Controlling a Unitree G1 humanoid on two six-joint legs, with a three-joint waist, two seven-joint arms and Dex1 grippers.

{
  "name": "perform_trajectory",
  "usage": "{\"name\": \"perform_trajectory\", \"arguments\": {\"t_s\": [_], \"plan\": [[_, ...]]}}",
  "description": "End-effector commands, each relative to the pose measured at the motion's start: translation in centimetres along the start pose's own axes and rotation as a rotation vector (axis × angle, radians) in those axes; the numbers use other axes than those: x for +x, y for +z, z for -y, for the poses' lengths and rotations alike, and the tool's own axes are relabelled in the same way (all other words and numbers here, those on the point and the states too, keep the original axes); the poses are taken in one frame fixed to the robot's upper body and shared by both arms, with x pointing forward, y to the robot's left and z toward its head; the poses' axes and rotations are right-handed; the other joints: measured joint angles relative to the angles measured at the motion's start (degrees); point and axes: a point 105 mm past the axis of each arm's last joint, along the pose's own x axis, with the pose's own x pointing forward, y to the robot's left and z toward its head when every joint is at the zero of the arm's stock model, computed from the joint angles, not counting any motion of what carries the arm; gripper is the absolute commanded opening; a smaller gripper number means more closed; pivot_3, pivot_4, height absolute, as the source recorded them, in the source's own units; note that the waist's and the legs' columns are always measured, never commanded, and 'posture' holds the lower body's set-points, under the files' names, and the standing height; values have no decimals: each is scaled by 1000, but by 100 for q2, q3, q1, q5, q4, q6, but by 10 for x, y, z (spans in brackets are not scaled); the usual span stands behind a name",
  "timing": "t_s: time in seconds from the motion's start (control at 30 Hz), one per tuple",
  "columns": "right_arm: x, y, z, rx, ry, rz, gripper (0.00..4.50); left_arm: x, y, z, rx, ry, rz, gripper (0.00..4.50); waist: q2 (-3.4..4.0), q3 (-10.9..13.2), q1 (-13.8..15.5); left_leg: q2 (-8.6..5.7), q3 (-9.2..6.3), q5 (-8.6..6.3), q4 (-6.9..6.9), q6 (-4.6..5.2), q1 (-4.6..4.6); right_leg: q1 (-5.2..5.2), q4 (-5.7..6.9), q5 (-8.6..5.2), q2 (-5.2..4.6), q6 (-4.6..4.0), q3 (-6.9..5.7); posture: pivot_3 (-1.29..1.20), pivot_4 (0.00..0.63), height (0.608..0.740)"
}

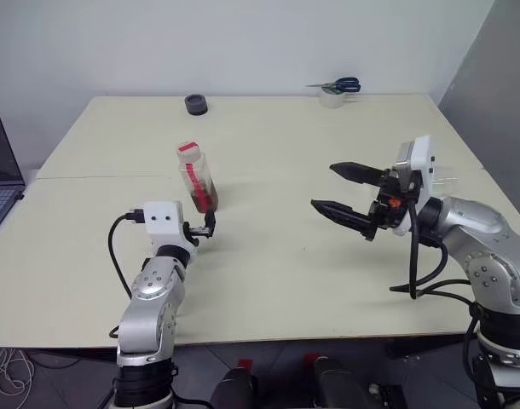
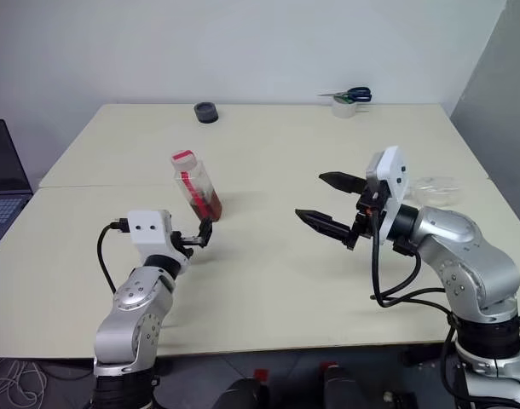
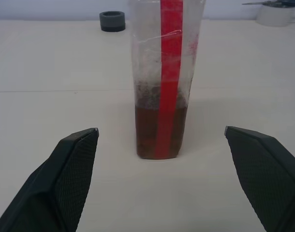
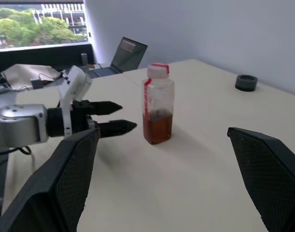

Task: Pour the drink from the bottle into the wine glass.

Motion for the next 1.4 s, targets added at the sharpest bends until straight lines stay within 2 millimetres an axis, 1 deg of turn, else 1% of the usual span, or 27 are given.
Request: {"name": "perform_trajectory", "arguments": {"t_s": [0.03, 0.2, 0.37, 0.53, 0.63, 0.87, 1.13, 1.4], "plan": [[4, 6, -8, -12, 54, 13, 4500, 3, 13, 5, 12, -6, 58, 4463, 0, 0, 6, 0, 1, 1, 1, -1, 0, 0, 0, 0, -1, 0, 0, 0, 150, 740], [4, 5, -6, -8, 46, 14, 4500, 10, 20, 5, 14, 7, 86, 4463, 0, 0, 27, 0, 1, 3, 2, -5, -2, -3, 2, 0, -2, 0, 1, 0, 150, 740], [2, -2, -7, 1, 38, 0, 4500, 20, 27, 2, 25, 14, 114, 4463, 0, 0, 44, -1, 0, 3, 5, -6, -3, -3, 2, 0, -2, 0, 0, 0, 150, 740], [1, 0, -9, 2, 31, 5, 4500, 28, 32, -3, 35, 10, 131, 4463, 0, 0, 46, 0, 2, 3, 6, -6, -4, -6, 5, 1, -3, 0, 1, 0, 150, 740], [-1, 1, -9, 0, 22, 6, 4500, 31, 32, -4, 38, 6, 136, 4463, 0, 0, 52, -1, 1, 3, 7, -6, -5, -6, 4, 1, -3, 0, 1, 0, 150, 740], [-3, 5, -9, 3, -1, 9, 4500, 47, 31, -4, 42, -8, 145, 4463, 0, 0, 94, -2, 1, 3, 14, -7, -8, -6, 4, 1, -4, 1, 0, 0, 150, 740], [1, 11, -10, -7, -19, 18, 4500, 69, 28, -5, 51, -28, 156, 4463, -1, 0, 102, -2, 0, 3, 23, -7, -11, -7, 6, 1, -5, 1, -1, 0, 150, 740], [4, 18, -11, -11, -33, 19, 4500, 81, 32, -5, 48, -54, 188, 4463, -1, 0, 103, -2, -3, 3, 26, -7, -13, -8, 7, 1, -6, 1, -4, 0, 150, 740]]}}
